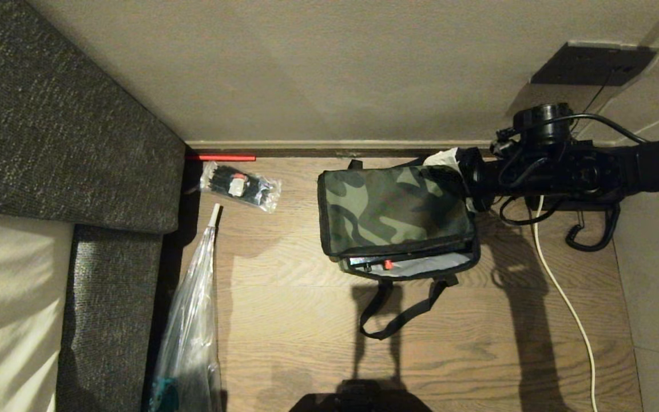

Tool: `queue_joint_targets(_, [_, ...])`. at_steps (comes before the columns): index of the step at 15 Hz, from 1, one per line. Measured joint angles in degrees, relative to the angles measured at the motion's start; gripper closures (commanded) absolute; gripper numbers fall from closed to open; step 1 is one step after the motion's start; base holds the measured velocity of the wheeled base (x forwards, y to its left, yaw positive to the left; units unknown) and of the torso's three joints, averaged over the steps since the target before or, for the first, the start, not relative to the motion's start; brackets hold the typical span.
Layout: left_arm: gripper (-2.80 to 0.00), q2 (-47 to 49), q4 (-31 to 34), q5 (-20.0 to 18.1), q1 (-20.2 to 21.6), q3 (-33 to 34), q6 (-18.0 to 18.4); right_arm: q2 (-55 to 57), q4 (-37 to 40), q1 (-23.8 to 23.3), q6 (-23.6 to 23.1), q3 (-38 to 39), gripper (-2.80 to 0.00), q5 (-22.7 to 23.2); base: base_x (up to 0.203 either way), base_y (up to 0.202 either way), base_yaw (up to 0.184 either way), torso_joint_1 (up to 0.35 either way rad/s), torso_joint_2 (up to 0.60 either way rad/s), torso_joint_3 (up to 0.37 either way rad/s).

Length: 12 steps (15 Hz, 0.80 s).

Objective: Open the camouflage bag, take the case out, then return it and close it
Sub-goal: Open the top of the storage box

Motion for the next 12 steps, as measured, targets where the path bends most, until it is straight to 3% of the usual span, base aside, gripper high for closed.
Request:
queue_joint_targets(6, [0.0,0.0,0.0,0.01,0.0,0.0,0.0,-0.99,-1.66,0.09,0.0,0.25,-2.8,0.11,0.0,0.0,0.0,0.0,0.0,0.0])
queue_joint_targets(12, [0.0,0.0,0.01,0.01,0.0,0.0,-0.02,-1.19,-2.01,0.02,2.49,-5.05,-2.8,0.68,0.0,0.0,0.0,0.0,0.0,0.0])
